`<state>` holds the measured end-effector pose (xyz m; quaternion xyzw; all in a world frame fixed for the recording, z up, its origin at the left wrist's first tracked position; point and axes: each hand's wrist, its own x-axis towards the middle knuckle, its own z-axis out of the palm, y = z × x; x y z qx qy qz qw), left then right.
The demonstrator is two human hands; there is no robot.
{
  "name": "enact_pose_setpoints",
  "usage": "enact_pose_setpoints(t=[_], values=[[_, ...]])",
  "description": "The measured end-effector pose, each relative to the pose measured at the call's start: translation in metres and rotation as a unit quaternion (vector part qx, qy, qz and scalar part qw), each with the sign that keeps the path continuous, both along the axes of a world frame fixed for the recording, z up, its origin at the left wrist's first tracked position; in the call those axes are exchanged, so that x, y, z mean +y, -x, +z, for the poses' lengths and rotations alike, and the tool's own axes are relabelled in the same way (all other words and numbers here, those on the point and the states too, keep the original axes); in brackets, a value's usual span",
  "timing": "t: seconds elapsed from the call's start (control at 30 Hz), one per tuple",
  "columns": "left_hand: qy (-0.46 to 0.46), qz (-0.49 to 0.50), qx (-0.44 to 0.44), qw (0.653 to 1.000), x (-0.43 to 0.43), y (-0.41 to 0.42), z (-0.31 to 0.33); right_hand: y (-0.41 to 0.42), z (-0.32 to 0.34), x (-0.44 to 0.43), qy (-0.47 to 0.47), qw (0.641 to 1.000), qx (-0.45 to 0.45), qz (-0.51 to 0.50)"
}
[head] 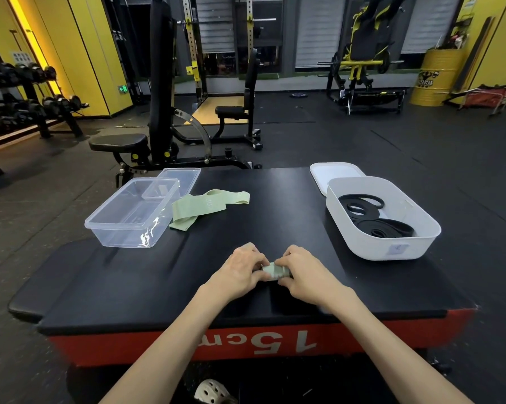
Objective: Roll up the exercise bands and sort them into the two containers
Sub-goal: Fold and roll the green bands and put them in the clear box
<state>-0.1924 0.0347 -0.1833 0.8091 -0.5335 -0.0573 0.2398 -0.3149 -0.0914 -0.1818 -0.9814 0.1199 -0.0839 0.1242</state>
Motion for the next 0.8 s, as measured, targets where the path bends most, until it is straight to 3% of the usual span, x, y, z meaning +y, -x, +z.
enact_pose_setpoints(t=[0.57,0.8], values=[[0.004,0.028,0.041,0.999,-0.009,-0.01,-0.001,-0.014,0.0,-0.011,-0.079,0.996,-0.013,-0.045],[-0.033,0.034,0.069,0.997,-0.014,-0.018,-0.001,-0.025,0.011,-0.02,-0.116,0.991,0.048,-0.041]])
